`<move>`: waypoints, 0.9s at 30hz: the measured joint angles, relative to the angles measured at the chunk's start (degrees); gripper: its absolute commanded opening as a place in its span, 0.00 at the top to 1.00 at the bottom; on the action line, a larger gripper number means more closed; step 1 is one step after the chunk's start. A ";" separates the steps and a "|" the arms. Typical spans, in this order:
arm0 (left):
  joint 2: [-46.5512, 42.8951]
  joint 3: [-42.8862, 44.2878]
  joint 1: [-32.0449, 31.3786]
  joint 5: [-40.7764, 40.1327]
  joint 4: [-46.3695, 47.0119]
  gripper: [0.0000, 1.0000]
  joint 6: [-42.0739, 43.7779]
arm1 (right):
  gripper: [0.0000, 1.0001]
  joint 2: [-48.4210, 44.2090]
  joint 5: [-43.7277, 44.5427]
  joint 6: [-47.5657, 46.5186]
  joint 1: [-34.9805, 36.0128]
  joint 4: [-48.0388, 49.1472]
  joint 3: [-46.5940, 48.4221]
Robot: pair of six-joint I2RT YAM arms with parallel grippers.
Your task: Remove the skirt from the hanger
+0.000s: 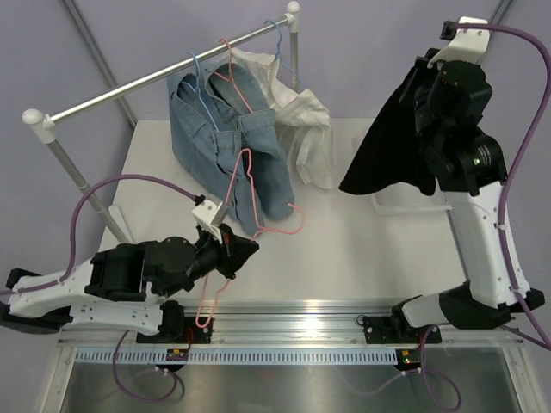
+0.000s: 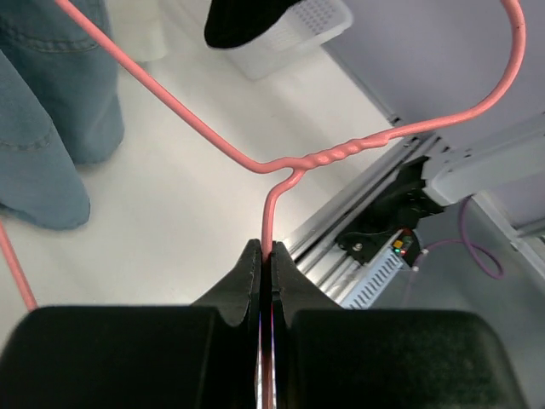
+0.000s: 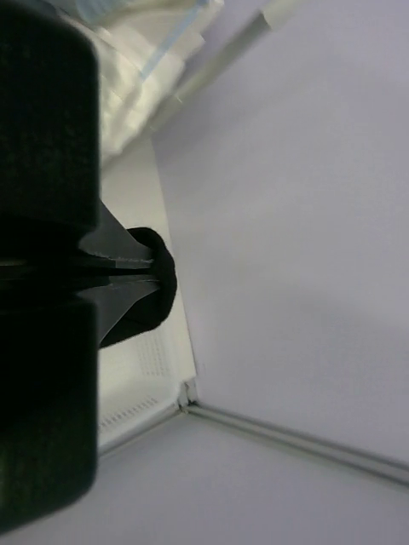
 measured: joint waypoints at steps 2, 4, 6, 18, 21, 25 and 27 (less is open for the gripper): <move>0.00 -2.36 5.55 3.82 0.81 1.00 0.90 | 1.00 5.25 -2.29 -0.92 -5.46 -0.35 5.95; -0.02 -5.03 11.45 8.26 1.88 1.00 1.95 | 1.00 10.34 -3.78 -1.33 -9.53 -0.57 12.09; 0.46 -6.88 17.16 13.09 2.29 1.00 3.06 | 1.00 16.11 -5.66 -1.46 -13.42 -1.25 19.02; 7.65 -7.48 31.32 29.66 7.26 1.00 7.56 | 1.00 24.15 -16.65 3.37 -22.60 0.39 19.12; 8.17 -7.56 32.87 31.76 8.28 1.00 7.65 | 1.00 23.98 -18.32 4.70 -23.30 2.27 13.97; 8.07 -8.35 34.82 34.01 9.62 1.00 7.69 | 1.00 24.09 -20.20 6.36 -24.04 2.80 9.16; 7.96 -8.79 35.98 35.04 9.55 1.00 7.72 | 0.98 24.06 -20.76 7.04 -24.26 3.48 6.78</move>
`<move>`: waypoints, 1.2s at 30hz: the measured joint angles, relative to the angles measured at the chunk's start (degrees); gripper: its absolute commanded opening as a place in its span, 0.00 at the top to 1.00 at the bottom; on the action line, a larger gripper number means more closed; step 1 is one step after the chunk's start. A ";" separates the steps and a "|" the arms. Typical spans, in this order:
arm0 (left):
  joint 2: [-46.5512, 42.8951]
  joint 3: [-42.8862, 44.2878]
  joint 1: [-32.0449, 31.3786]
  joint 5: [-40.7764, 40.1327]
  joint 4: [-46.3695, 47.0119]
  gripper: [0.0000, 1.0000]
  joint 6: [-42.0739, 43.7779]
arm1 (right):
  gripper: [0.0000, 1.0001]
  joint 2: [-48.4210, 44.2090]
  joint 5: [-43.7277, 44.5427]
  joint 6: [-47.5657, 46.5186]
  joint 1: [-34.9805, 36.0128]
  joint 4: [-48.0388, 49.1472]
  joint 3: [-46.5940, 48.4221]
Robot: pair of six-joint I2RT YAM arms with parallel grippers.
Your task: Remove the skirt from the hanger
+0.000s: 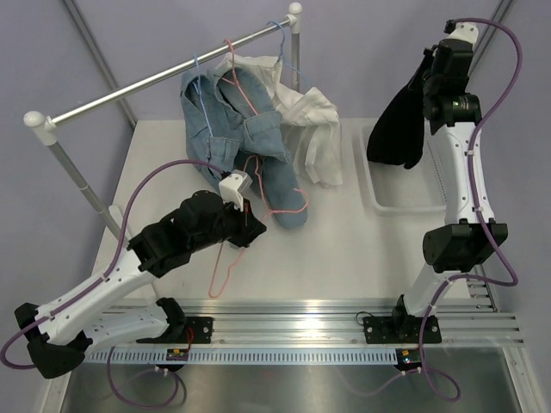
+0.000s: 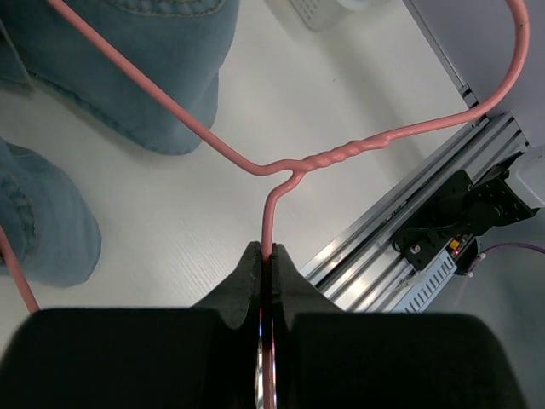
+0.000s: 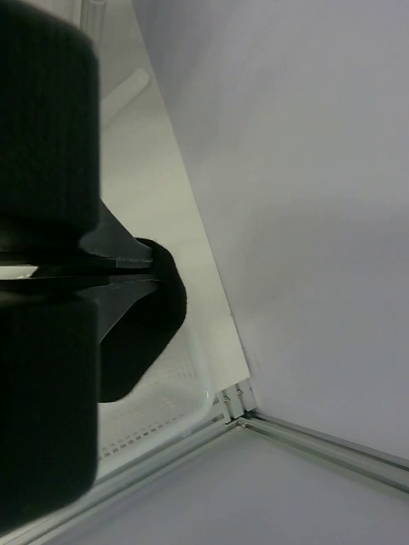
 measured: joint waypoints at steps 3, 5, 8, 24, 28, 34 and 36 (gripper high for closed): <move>-0.07 -0.09 1.33 1.42 0.00 1.00 0.00 | 0.63 -0.83 -0.61 1.79 -0.11 1.42 -5.38; -0.04 0.00 1.95 2.40 -0.07 1.00 -0.04 | 0.26 -1.92 -1.11 3.37 -0.11 0.98 -10.05; 1.03 1.88 2.29 3.52 -1.05 1.00 -0.09 | 0.01 -2.56 -1.81 5.07 -0.11 -2.32 -14.19; 3.65 7.37 -6.12 -13.16 4.79 1.00 -12.96 | 0.00 -40.98 -19.26 15.15 15.47 -16.55 -33.66; 4.28 8.44 -12.96 -24.92 4.79 1.00 -16.85 | 0.02 -45.40 -17.57 18.67 34.60 -17.27 -35.74; 4.26 8.48 -18.16 -38.10 5.05 1.00 -20.74 | 0.10 -48.85 -11.69 27.78 55.19 -17.57 -44.81; 4.31 8.61 -19.23 -41.88 4.98 1.00 -21.42 | 0.10 -48.81 -8.72 30.08 60.76 -17.44 -45.03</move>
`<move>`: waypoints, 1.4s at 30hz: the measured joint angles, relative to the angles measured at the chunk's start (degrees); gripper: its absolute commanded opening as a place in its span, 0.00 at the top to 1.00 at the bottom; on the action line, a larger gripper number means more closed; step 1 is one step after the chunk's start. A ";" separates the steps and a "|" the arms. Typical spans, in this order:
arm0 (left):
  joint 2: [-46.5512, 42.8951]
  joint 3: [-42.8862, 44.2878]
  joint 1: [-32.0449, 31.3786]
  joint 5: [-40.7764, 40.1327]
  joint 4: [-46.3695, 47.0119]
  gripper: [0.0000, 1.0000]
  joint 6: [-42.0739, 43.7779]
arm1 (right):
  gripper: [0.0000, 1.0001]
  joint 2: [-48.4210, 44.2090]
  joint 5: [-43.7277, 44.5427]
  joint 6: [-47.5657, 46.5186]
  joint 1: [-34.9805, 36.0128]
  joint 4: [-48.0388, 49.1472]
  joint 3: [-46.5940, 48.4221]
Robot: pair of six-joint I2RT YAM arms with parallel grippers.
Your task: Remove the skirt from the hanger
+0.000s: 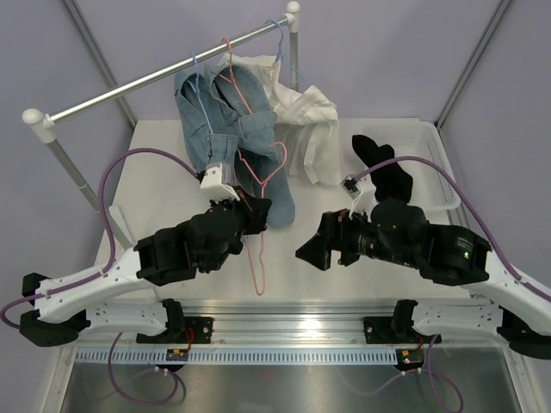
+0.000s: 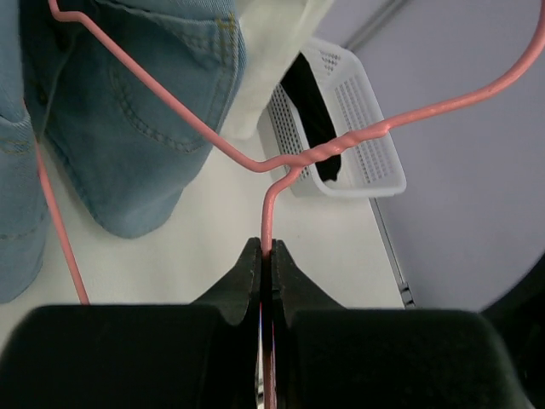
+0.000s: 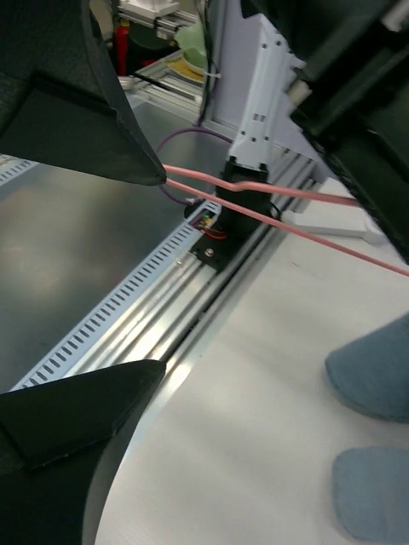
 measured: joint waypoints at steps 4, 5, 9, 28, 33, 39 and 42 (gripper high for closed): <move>1.20 2.47 -1.62 -7.45 -2.21 1.00 -2.01 | 0.11 3.02 7.69 2.56 11.67 0.28 1.64; 1.79 3.63 -1.86 -9.14 -3.54 1.00 -2.99 | 0.11 4.79 9.99 2.84 13.68 0.15 2.69; 3.91 7.87 -2.12 -13.60 -8.31 1.00 -6.08 | 0.15 12.59 17.05 3.04 18.58 2.12 6.05; 7.28 10.38 -2.45 -17.16 -16.59 1.00 -10.34 | 0.36 14.80 25.99 2.29 23.58 11.06 1.99; 8.00 12.11 -2.45 -17.11 -16.65 1.00 -10.34 | 0.43 15.10 25.83 2.29 23.63 11.80 1.57; 8.74 15.41 -2.91 -17.09 -16.92 1.00 -10.23 | 0.57 16.72 25.75 2.34 23.67 13.31 1.05; 9.22 16.39 -3.15 -17.09 -17.03 1.00 -10.14 | 0.86 17.09 25.86 2.38 23.85 13.73 0.92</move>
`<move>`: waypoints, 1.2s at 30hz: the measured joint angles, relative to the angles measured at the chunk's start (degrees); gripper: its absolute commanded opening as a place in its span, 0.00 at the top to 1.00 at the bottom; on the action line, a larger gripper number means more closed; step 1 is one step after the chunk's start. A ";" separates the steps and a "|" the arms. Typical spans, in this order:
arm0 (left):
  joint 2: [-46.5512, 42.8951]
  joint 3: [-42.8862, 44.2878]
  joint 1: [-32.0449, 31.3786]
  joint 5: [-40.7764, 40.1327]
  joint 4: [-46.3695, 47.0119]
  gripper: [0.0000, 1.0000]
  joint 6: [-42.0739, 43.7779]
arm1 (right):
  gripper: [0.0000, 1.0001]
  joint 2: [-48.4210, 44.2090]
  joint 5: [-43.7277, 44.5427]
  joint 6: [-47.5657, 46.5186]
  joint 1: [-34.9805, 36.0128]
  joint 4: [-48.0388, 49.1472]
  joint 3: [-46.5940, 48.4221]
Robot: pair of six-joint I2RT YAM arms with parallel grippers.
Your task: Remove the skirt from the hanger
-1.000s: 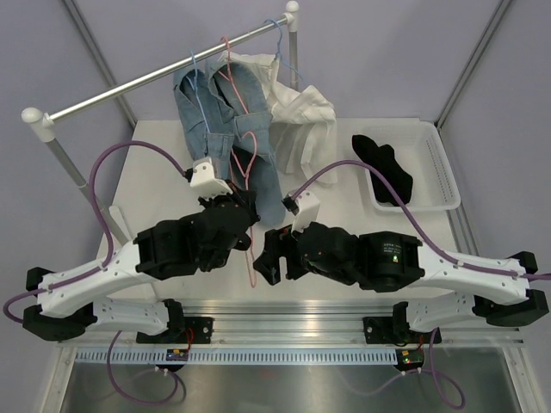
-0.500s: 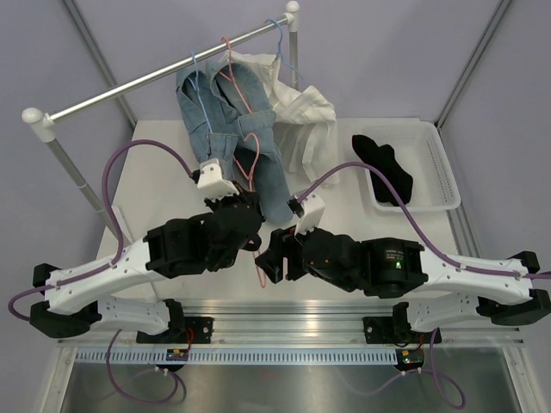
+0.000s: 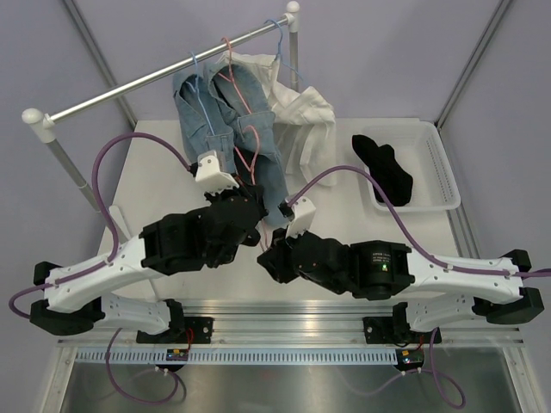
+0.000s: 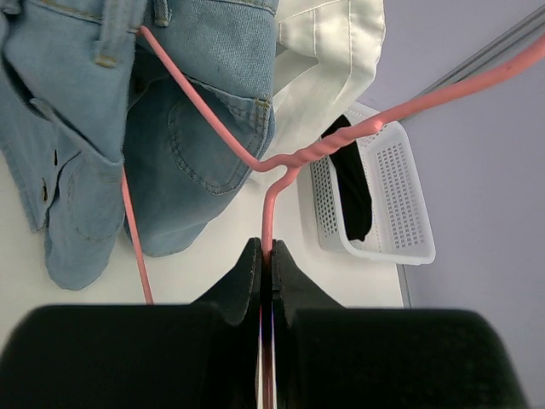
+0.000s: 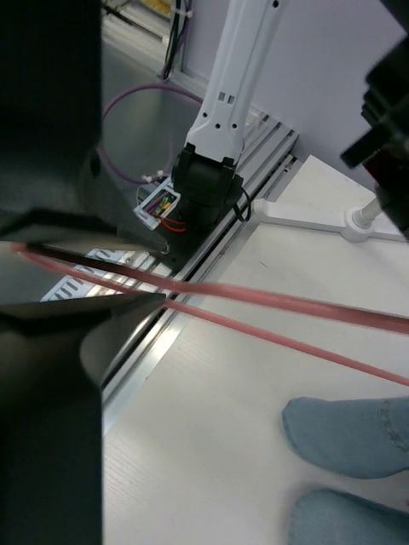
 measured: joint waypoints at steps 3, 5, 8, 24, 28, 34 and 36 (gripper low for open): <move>0.02 0.04 -0.20 -0.07 0.04 0.99 0.66 | 1.00 -0.04 1.55 1.64 0.22 -1.46 -0.24; -0.39 -0.13 -0.24 0.52 0.52 0.79 1.57 | 1.00 -0.11 2.58 2.58 0.09 -2.29 -0.70; -2.21 -2.21 -0.31 2.75 2.86 0.22 3.78 | 1.00 -0.66 2.84 3.61 0.24 -3.52 -0.92; -31.21 -25.70 -0.42 33.18 24.26 0.04 13.99 | 1.00 -13.09 2.99 9.81 0.44 -13.25 -5.38; -32.54 -30.97 -0.46 40.33 27.19 0.06 13.66 | 1.00 -14.12 3.02 9.79 0.74 -15.47 -4.59; -36.04 -46.86 -0.46 46.88 28.02 0.07 10.32 | 1.00 -12.17 4.22 7.76 1.40 -21.64 6.56; -37.99 -51.95 -0.46 48.17 27.61 0.07 8.57 | 1.00 -10.58 4.72 6.38 1.42 -22.84 12.24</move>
